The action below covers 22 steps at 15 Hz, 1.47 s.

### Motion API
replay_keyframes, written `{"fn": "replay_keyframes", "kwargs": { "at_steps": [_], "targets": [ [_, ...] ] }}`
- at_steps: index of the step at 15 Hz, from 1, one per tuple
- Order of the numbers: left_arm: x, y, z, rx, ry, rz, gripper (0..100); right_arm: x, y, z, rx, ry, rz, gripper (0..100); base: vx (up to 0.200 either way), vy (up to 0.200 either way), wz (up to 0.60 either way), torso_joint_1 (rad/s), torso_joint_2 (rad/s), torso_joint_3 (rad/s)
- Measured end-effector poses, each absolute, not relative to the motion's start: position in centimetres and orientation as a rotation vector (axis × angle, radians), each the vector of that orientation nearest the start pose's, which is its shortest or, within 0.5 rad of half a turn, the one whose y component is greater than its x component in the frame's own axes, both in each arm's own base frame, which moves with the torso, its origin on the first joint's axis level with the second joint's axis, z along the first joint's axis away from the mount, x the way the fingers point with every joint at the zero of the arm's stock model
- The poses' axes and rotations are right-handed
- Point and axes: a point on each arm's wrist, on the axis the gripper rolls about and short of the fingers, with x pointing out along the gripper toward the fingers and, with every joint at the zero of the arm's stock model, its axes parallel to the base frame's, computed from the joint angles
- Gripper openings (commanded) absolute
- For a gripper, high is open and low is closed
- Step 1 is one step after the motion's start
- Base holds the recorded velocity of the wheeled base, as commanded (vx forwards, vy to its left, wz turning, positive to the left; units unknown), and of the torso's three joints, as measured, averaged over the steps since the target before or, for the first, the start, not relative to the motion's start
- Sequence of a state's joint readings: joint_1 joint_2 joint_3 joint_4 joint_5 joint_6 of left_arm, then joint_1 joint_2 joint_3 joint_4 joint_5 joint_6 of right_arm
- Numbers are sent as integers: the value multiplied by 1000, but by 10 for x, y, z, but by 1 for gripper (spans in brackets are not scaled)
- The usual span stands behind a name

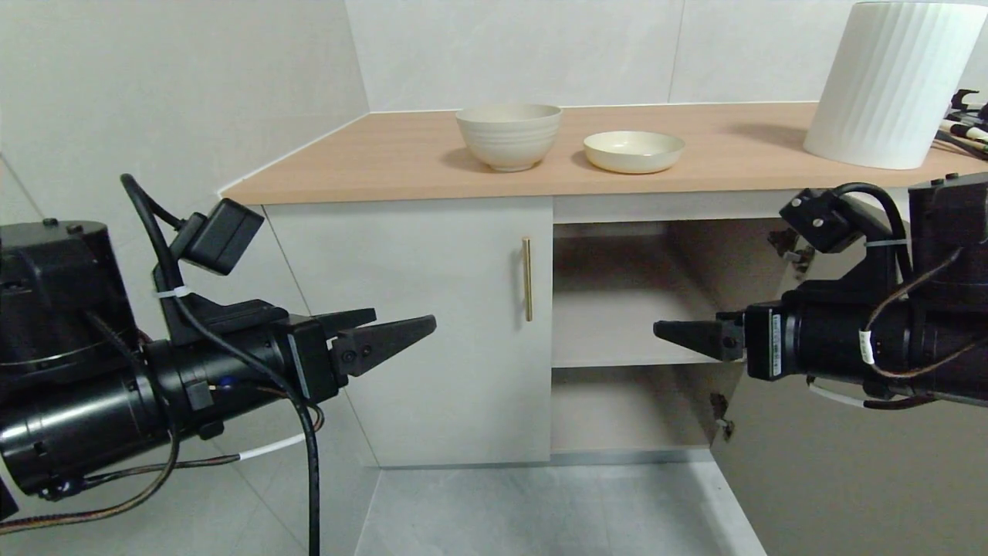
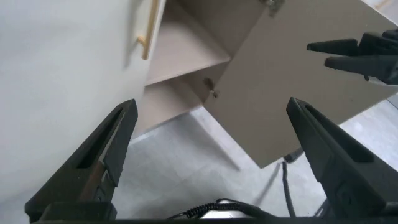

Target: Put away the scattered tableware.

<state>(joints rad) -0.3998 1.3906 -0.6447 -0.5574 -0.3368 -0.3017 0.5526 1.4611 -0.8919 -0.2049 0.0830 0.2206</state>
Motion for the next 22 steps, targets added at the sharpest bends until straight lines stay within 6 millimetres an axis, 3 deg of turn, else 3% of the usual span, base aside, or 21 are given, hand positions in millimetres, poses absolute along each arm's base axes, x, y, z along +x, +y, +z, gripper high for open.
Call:
{"fn": "replay_keyframes", "kwargs": {
  "at_steps": [10,20,22],
  "targets": [
    [208,-93,220,-282,261,-656,100,213,133,223,112,453,569,100,0,0,0,0,0,0],
    [208,-93,221,-283,260,-656,100,209,130,222,79,446,578,100,200,0,0,4,3,2],
    [207,-92,221,-283,258,-656,100,209,130,221,78,447,579,100,0,0,0,0,0,0]
  ]
}}
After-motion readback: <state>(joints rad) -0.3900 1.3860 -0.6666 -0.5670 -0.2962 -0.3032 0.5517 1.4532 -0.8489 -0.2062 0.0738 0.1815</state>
